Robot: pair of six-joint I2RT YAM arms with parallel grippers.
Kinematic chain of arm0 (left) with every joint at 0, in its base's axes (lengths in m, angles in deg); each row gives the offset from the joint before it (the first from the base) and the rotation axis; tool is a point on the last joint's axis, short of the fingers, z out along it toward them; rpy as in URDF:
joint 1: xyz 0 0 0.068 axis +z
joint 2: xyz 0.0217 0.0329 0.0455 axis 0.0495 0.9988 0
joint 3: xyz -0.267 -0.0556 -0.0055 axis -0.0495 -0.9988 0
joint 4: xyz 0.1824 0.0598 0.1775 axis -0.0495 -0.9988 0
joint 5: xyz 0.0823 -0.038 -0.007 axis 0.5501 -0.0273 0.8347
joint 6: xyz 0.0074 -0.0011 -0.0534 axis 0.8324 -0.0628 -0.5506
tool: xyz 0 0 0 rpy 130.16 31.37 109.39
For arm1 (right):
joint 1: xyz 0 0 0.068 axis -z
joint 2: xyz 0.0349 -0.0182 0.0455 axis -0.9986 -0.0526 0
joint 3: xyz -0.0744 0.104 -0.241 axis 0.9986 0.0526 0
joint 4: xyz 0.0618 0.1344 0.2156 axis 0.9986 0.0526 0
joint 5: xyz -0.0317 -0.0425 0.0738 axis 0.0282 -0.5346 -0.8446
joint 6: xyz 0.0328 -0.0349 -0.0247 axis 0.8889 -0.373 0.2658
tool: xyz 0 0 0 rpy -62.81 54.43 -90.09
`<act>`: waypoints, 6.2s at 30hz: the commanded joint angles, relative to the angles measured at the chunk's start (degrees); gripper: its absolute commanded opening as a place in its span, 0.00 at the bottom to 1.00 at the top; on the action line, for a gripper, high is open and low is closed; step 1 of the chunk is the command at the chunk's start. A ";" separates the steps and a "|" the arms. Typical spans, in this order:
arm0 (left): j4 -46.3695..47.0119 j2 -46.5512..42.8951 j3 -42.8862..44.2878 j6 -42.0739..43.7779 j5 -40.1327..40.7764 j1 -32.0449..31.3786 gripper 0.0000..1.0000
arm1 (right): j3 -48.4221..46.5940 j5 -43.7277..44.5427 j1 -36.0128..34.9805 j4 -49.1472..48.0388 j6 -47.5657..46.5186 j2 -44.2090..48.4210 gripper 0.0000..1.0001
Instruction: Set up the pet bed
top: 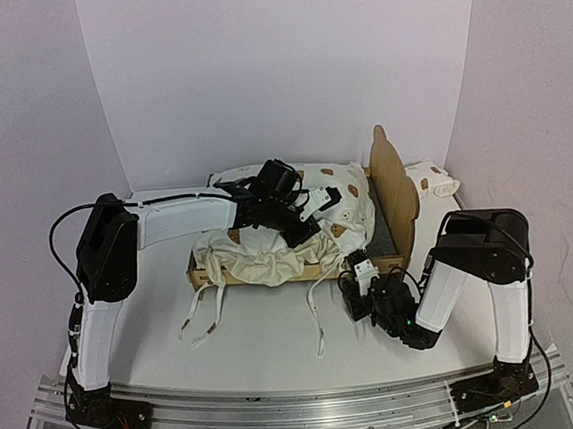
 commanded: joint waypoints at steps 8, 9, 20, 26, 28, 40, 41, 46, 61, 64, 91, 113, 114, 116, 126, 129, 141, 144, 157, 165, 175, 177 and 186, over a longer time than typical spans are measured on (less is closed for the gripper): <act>-0.27 0.35 4.21 -1.08 -0.76 0.06 0.00 | 0.90 3.75 0.82 -5.98 2.58 2.93 0.00; -0.35 0.39 4.69 -1.22 -0.95 0.06 0.00 | 2.61 3.56 0.80 -5.90 3.61 4.53 0.00; -0.25 3.40 10.58 -3.70 -6.15 -2.24 0.00 | 5.87 -2.42 1.15 61.03 26.15 43.68 0.00; 1.63 5.69 13.24 -5.71 -9.73 -3.78 0.00 | -1.89 -5.39 2.82 92.29 33.55 54.64 0.00; 1.92 6.37 13.71 -5.78 -10.85 -4.14 0.00 | -5.75 -7.90 3.48 99.70 33.60 55.57 0.00; -6.40 -1.49 13.81 0.00 -18.04 -4.28 0.61 | -19.49 -38.46 10.88 113.27 30.79 49.86 0.00; -7.07 -3.29 12.61 0.38 -18.81 -4.31 0.65 | -20.36 -40.94 11.15 114.20 30.87 49.19 0.00; -7.34 -14.22 -3.24 -0.89 -19.68 -6.56 0.70 | -22.26 -44.26 11.46 119.55 32.20 46.58 0.00; -9.04 -36.93 -32.29 1.65 3.77 -7.79 0.73 | -38.65 -33.32 10.41 131.10 28.05 45.20 0.51; -7.62 -41.48 -38.96 4.21 9.50 -6.27 0.79 | -40.65 -29.17 10.36 125.25 28.97 42.87 0.52; -3.45 -46.80 -46.96 13.89 12.97 7.17 0.00 | -41.77 -15.78 17.54 118.20 22.43 34.51 0.00; -5.83 -46.74 -46.87 11.63 1.76 8.05 0.30 | -50.42 -26.92 17.62 135.62 22.98 32.35 0.44; -6.50 -46.87 -46.42 11.64 0.80 8.05 0.35 | -50.45 -27.09 17.55 136.53 23.65 33.19 0.47; -7.72 -47.58 -45.17 11.38 -1.49 7.90 0.42 | -49.93 -27.32 17.00 138.89 25.42 35.37 0.53; -7.57 -48.72 -39.69 3.07 -6.77 -8.87 0.62 | -38.23 -27.00 4.60 141.99 37.15 44.64 0.63; -5.34 -43.12 -39.24 -1.55 -11.26 -11.43 0.62 | -26.31 -31.23 3.54 127.99 36.53 47.25 0.61; 8.52 -25.31 -35.76 1.00 -2.67 -13.65 0.63 | -12.05 -21.61 3.67 106.05 26.40 43.07 0.59; 13.55 -24.88 -38.51 6.93 1.24 -13.23 0.62 | -10.30 -21.87 3.96 105.09 27.17 41.86 0.58; 23.43 -25.51 -47.17 26.93 5.92 0.06 0.57 | -10.54 -27.54 3.97 103.65 24.70 37.68 0.57; 22.45 -27.31 -48.38 32.23 4.31 5.56 0.56 | -11.17 -29.71 3.70 102.02 21.36 37.42 0.56; 8.80 -30.49 -46.33 12.67 -7.28 -12.26 0.61 | -9.51 -25.81 6.15 91.93 14.32 40.43 0.55; 9.70 -29.63 -45.57 11.34 -8.37 -13.61 0.62 | -9.23 -27.65 7.47 88.18 12.53 39.94 0.55; 11.80 -27.49 -43.96 12.52 -11.30 -15.57 0.65 | -9.54 -32.08 10.40 82.52 8.49 30.24 0.43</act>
